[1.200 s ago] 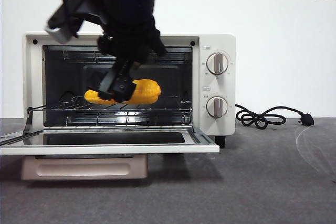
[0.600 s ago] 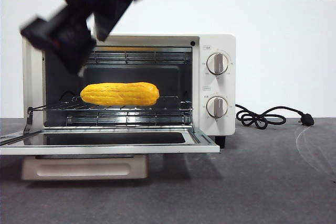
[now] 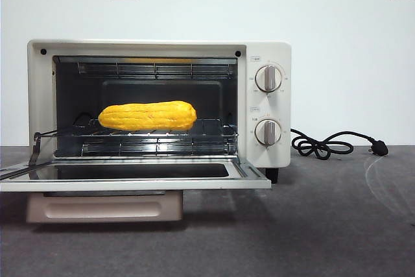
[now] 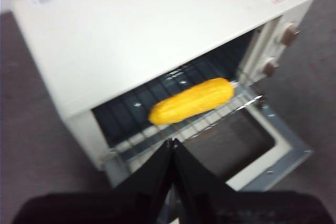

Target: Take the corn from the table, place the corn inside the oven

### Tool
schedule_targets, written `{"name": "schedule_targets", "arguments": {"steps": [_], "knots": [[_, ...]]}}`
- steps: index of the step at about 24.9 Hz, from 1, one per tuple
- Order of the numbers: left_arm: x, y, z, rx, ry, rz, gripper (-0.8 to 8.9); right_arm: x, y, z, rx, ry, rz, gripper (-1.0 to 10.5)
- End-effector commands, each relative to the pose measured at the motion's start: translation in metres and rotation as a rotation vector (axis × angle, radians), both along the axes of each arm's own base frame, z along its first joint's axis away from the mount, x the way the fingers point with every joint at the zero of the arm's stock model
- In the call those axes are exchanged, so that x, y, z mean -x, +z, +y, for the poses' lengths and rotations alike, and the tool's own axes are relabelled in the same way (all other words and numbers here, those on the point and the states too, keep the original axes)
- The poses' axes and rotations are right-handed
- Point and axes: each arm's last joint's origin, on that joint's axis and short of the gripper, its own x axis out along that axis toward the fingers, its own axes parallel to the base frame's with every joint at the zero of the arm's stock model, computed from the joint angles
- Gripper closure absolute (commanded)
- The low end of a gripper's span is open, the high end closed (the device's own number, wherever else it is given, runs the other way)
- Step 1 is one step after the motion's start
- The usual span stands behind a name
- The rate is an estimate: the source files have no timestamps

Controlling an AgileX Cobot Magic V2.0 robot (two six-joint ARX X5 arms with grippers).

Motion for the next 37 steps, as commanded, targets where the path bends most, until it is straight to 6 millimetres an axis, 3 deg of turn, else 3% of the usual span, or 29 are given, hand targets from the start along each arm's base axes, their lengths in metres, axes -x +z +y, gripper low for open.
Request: {"name": "schedule_targets", "arguments": {"steps": [1,5,10,15,28,37], "knots": [[-0.009,-0.006,0.016,0.075,-0.018,0.05,8.22,0.001,0.018,-0.021,-0.116,-0.013,0.06,9.6],[-0.019,-0.034,0.049,0.211,0.045,0.166,8.22,-0.007,0.037,-0.063,-0.244,-0.034,0.161,9.6],[-0.022,-0.079,0.07,0.285,0.148,0.279,8.22,-0.02,0.038,-0.086,-0.254,-0.083,0.254,9.6],[-0.028,-0.114,0.078,0.313,0.19,0.385,8.22,-0.034,0.032,-0.097,-0.226,-0.107,0.329,9.6],[-0.07,-0.176,0.091,0.322,0.242,0.648,8.22,-0.057,0.03,-0.118,-0.253,-0.155,0.371,9.6],[-0.089,-0.204,0.092,0.346,0.255,0.722,8.22,-0.06,0.03,-0.12,-0.256,-0.164,0.359,9.6]]}}
